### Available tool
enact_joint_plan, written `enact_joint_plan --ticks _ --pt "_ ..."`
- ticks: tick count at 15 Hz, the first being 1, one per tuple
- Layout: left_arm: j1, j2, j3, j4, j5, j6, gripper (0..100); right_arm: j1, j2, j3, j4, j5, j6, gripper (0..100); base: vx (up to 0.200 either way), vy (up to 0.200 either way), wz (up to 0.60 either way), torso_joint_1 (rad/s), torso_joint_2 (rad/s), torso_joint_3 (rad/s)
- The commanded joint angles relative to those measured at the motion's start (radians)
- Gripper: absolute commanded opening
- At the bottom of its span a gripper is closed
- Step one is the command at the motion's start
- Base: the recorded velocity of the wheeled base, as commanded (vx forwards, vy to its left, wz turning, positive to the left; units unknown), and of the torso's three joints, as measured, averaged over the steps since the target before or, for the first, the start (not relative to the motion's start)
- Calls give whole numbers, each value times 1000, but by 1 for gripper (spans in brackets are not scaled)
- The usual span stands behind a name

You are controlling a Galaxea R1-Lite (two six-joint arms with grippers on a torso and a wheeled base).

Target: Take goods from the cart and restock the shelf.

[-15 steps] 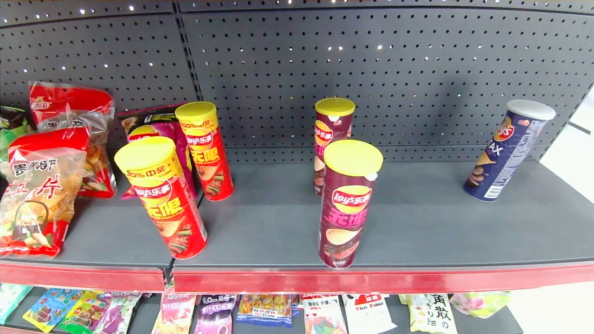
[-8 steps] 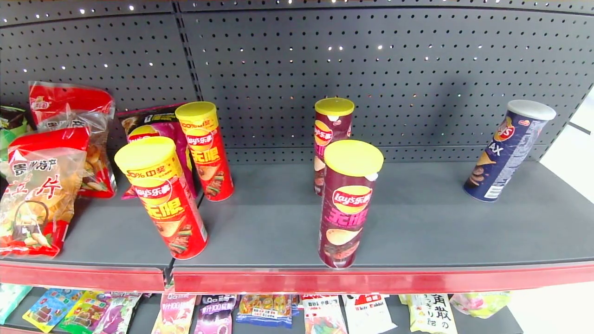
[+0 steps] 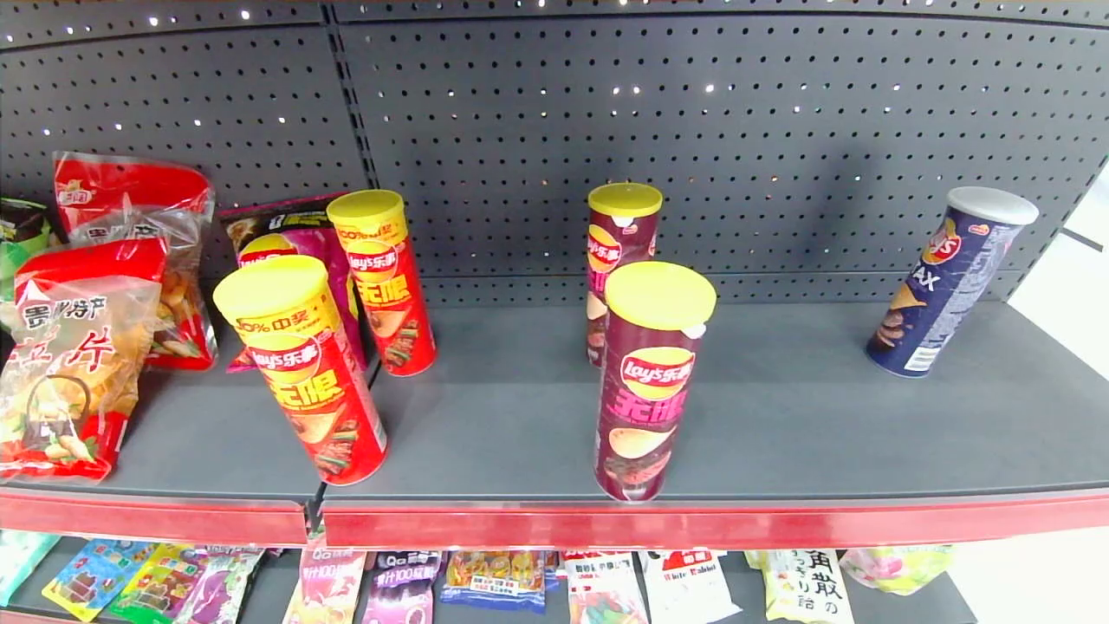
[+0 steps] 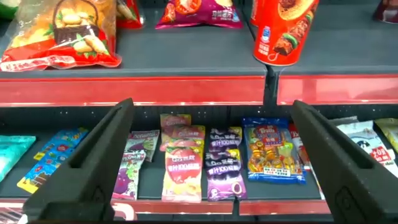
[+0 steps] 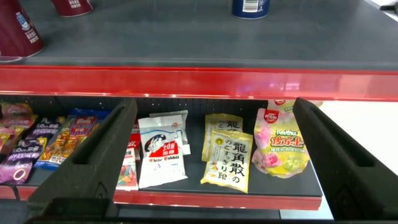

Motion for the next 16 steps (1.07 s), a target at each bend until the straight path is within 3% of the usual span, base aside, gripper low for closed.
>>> enact_joint_plan --ticks 1,5,6,7,8,11,16 --pt "0 1 1 -1 3 -1 100 1 1 -2 0 3 -2 100 0 0 0 0 0 0" --pt "0 1 1 1 2 -1 100 4 14 -40 -3 48 4 100 0 0 0 0 0 0" --pt "0 1 1 1 2 -1 100 29 291 -313 -3 72 99 100 0 0 0 0 0 0" --pt "0 1 1 1 2 -1 100 33 455 -479 -3 43 193 100 0 0 0 0 0 0" --pt "0 1 1 1 2 -1 100 24 647 -643 14 11 194 100 0 0 0 0 0 0" --pt "0 1 1 1 2 -1 100 49 983 -693 -7 10 6 100 0 0 0 0 0 0" --pt "0 1 1 1 2 -1 100 222 1322 -709 -72 -79 9 100 0 0 0 0 0 0"
